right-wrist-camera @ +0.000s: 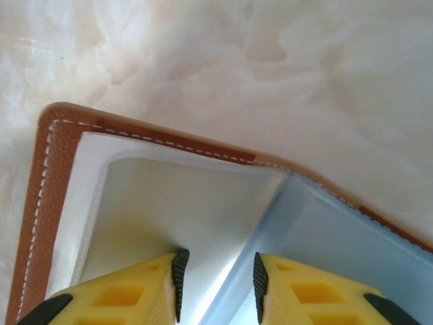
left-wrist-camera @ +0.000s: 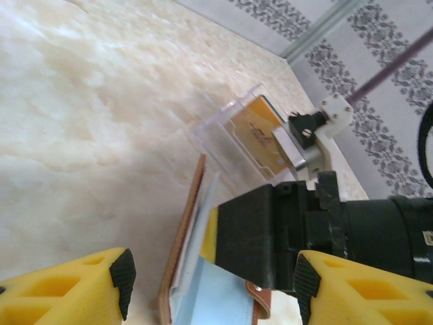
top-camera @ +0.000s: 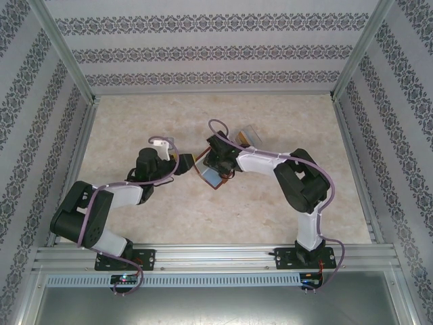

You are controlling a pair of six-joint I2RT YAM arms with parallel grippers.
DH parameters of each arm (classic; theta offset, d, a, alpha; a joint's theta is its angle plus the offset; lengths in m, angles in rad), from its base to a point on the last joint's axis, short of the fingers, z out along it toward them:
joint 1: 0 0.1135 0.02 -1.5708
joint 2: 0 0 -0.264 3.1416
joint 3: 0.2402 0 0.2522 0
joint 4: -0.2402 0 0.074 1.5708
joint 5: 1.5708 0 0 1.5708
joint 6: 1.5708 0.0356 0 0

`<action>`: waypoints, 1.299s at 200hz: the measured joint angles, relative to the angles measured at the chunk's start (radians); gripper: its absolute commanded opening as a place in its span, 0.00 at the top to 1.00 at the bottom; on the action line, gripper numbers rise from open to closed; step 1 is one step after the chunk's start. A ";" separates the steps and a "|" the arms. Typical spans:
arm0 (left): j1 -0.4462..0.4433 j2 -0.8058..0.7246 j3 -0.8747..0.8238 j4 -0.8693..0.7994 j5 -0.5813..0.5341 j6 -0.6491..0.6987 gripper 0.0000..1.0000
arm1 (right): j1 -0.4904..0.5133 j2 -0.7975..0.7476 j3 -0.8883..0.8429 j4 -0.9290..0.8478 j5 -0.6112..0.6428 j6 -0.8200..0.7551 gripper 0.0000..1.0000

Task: Put the credit cards into the card holder
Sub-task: Rotate the card holder at the center of the table.

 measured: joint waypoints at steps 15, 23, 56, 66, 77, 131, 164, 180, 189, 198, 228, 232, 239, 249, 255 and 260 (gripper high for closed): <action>0.031 0.000 0.006 -0.023 0.000 -0.001 0.34 | 0.000 0.017 0.033 -0.032 0.006 -0.030 0.58; 0.047 0.002 0.010 -0.042 0.000 -0.002 0.34 | 0.000 0.027 0.049 -0.051 0.009 -0.040 0.58; 0.076 0.058 0.065 -0.115 0.019 -0.002 0.34 | 0.002 0.063 0.116 -0.120 0.025 -0.093 0.56; 0.078 0.098 0.097 -0.130 0.055 -0.003 0.34 | 0.005 0.067 0.132 -0.138 0.030 -0.111 0.57; 0.078 0.147 0.132 -0.132 0.101 -0.005 0.34 | 0.008 0.068 0.144 -0.151 0.032 -0.128 0.57; 0.078 0.269 0.214 -0.195 0.234 -0.001 0.47 | 0.003 0.101 0.161 -0.125 -0.063 -0.239 0.59; 0.078 0.307 0.235 -0.217 0.266 0.009 0.83 | -0.006 0.103 0.156 -0.105 -0.103 -0.277 0.59; 0.078 0.310 0.234 -0.221 0.269 0.006 0.92 | -0.013 0.103 0.144 -0.092 -0.114 -0.287 0.59; 0.078 0.310 0.233 -0.221 0.271 0.008 0.95 | -0.018 0.103 0.138 -0.087 -0.120 -0.291 0.59; 0.078 0.309 0.227 -0.217 0.270 0.003 0.97 | -0.021 0.098 0.131 -0.084 -0.130 -0.293 0.59; 0.073 0.278 0.124 -0.152 0.243 -0.071 0.93 | -0.032 0.065 0.098 -0.087 -0.138 -0.293 0.59; 0.071 0.272 0.107 -0.145 0.235 -0.082 0.92 | -0.032 0.060 0.093 -0.088 -0.139 -0.292 0.59; 0.063 0.259 0.074 -0.130 0.217 -0.110 0.91 | -0.034 0.051 0.085 -0.089 -0.138 -0.288 0.59; 0.040 0.241 0.034 -0.108 0.183 -0.157 0.90 | -0.034 0.035 0.069 -0.087 -0.137 -0.270 0.59; 0.021 0.232 0.011 -0.093 0.160 -0.187 0.88 | -0.034 0.025 0.058 -0.084 -0.137 -0.260 0.59; 0.003 0.226 -0.003 -0.081 0.141 -0.210 0.87 | -0.033 0.019 0.050 -0.082 -0.137 -0.251 0.59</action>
